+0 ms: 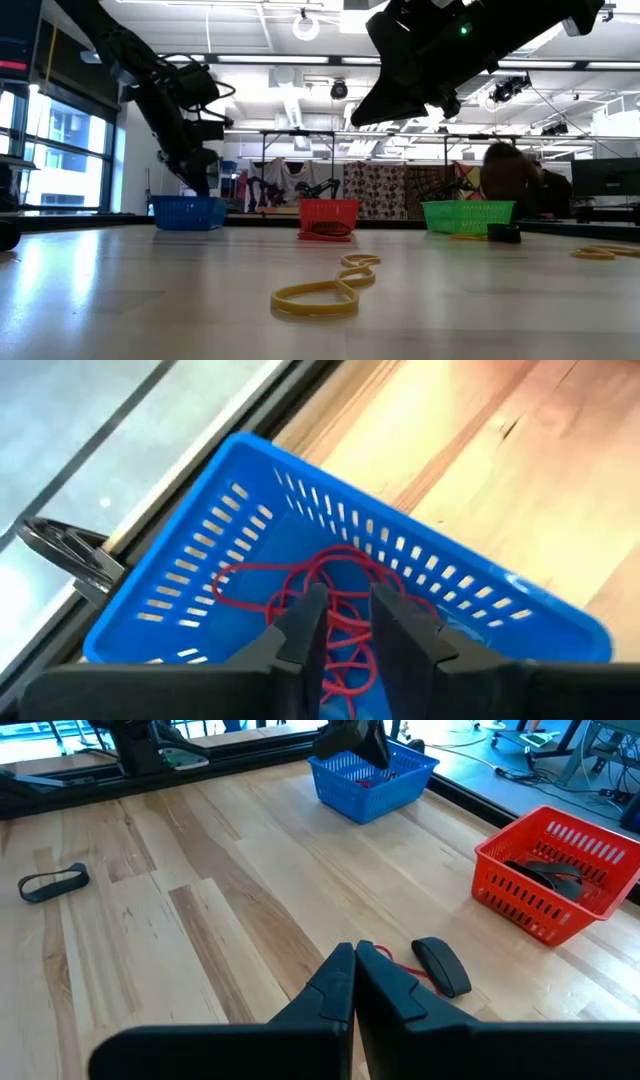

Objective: Sort rubber bands into baskets
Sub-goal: Put the yellow rubber band into the green bin, then put the black rubber band into the red bin

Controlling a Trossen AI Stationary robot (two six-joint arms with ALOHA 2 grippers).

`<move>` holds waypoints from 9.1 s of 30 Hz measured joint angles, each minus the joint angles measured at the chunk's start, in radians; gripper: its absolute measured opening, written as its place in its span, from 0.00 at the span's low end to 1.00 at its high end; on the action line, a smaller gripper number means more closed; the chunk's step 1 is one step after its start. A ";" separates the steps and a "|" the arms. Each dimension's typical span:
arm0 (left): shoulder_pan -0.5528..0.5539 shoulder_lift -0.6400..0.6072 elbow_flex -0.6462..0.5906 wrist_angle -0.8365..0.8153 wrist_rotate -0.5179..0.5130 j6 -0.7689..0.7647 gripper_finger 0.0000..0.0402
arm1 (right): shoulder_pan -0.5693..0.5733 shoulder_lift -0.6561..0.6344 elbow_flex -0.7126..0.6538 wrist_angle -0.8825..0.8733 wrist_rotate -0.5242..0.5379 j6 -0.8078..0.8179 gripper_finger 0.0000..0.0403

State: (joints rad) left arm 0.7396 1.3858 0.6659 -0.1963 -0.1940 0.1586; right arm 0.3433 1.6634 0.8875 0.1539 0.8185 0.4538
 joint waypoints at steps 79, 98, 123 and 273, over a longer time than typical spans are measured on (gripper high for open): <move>-0.683 -0.116 -0.236 0.569 0.209 -0.128 0.05 | 0.035 -0.006 -0.035 -1.113 -0.717 0.530 0.37; -0.681 -0.116 -0.236 0.656 0.137 -0.202 0.05 | -0.042 -0.001 0.088 -0.984 -0.709 0.284 0.01; -0.680 -0.060 -0.342 1.021 0.061 -0.128 0.05 | -0.044 0.000 0.112 -1.093 -0.668 0.489 0.30; -0.684 0.089 -0.282 0.997 0.024 -0.025 0.00 | -1.009 0.013 0.312 -0.992 -0.540 -0.067 0.30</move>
State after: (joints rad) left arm 0.0559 1.4747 0.3843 0.8007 -0.1699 0.1338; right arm -0.6656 1.6765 1.1998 -0.8379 0.2782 0.3864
